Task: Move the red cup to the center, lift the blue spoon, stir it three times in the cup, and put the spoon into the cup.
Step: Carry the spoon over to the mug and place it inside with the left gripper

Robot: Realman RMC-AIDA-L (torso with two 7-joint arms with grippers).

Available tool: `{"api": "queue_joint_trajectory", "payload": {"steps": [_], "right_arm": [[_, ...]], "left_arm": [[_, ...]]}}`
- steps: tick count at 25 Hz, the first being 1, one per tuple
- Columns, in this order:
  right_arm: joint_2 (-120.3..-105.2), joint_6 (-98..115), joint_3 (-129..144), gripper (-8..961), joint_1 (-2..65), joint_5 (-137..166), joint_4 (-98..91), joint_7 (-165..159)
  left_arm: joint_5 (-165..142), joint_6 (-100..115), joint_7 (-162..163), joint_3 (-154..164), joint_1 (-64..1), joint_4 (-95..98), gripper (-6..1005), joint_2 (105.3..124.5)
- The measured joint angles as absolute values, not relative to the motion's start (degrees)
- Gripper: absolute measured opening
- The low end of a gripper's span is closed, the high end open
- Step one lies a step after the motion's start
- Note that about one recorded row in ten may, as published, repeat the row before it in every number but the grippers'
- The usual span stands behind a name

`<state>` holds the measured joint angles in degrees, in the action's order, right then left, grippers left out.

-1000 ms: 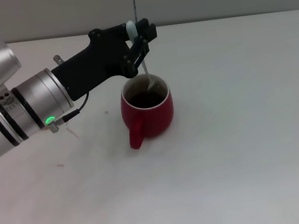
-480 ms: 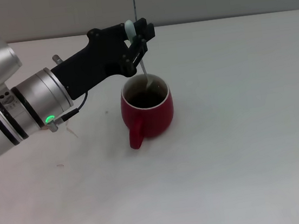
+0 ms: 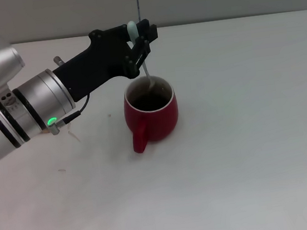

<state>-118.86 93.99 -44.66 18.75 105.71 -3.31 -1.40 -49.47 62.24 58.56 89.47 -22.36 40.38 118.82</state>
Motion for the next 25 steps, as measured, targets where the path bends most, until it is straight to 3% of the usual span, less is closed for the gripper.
{"api": "queue_joint_trajectory", "payload": {"steps": [25], "right_arm": [[-119.0, 94.5, -44.6, 679, 18.3, 105.9, -3.3, -1.4]], "left_arm": [[-47.3, 59.3, 51.5, 95.9, -21.3, 38.1, 142, 118.79]]}}
